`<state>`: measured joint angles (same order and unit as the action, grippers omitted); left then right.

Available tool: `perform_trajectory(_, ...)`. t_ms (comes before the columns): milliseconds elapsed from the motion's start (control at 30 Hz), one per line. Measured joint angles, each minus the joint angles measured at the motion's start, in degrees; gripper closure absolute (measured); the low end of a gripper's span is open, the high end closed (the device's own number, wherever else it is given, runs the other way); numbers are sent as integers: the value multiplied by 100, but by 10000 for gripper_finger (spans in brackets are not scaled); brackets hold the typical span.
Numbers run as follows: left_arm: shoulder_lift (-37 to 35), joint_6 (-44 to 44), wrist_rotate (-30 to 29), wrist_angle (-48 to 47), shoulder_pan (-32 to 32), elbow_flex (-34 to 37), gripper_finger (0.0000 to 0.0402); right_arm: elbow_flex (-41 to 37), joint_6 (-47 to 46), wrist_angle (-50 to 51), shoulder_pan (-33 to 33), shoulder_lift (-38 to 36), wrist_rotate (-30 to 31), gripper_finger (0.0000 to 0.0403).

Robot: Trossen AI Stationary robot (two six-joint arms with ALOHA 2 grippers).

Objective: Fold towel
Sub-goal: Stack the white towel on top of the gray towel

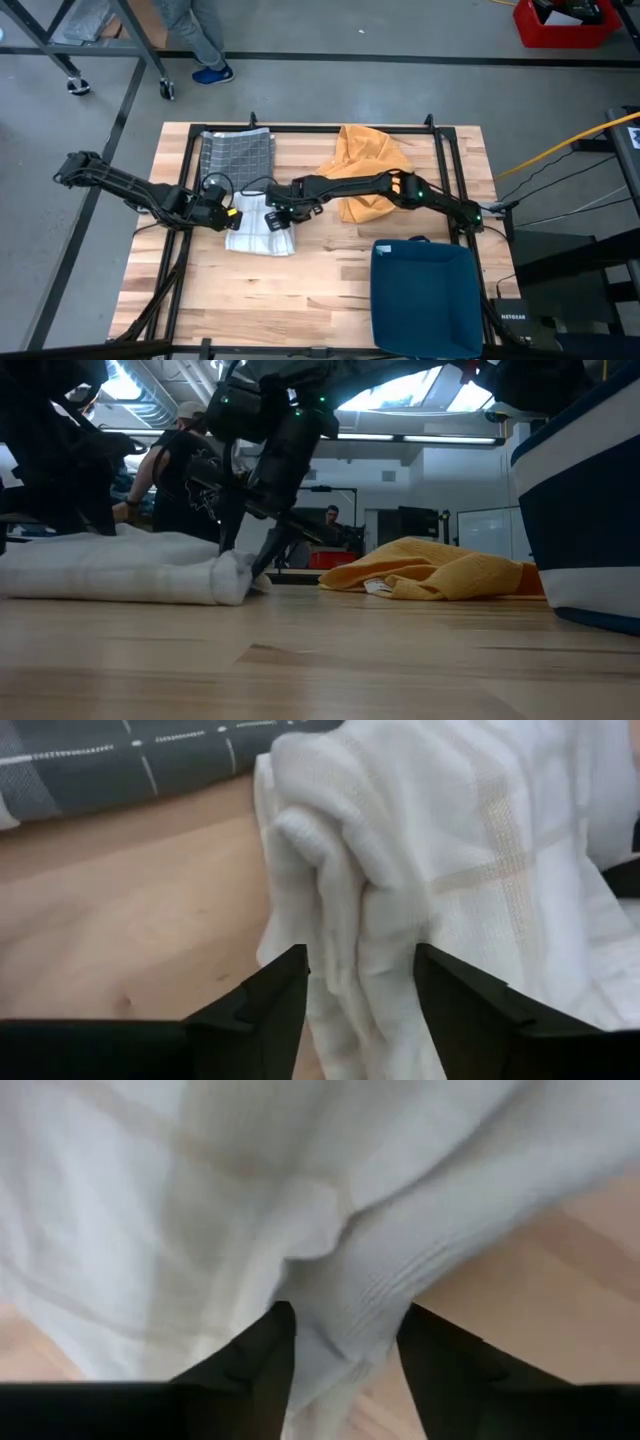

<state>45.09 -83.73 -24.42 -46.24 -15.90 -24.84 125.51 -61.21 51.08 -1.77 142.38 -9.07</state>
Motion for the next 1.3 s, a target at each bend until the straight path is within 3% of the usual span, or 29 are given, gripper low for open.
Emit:
perform_trajectory(433, 734, -230, 145, -240, 0, 9, 224, 0, -161, 77, 182, 18, -93, 178)
perform_trajectory(967, 2454, -339, 398, 910, 31, -25, 224, 0, -199, 41, 378, 18, -257, 178)
perform_trajectory(1133, 2743, -304, 404, 1817, 37, -11, 224, 0, -198, -30, 445, 18, -327, 178)
perform_trajectory(1300, 2819, -232, 415, 2095, 37, -6, 224, 0, -199, -27, 453, 18, -358, 178)
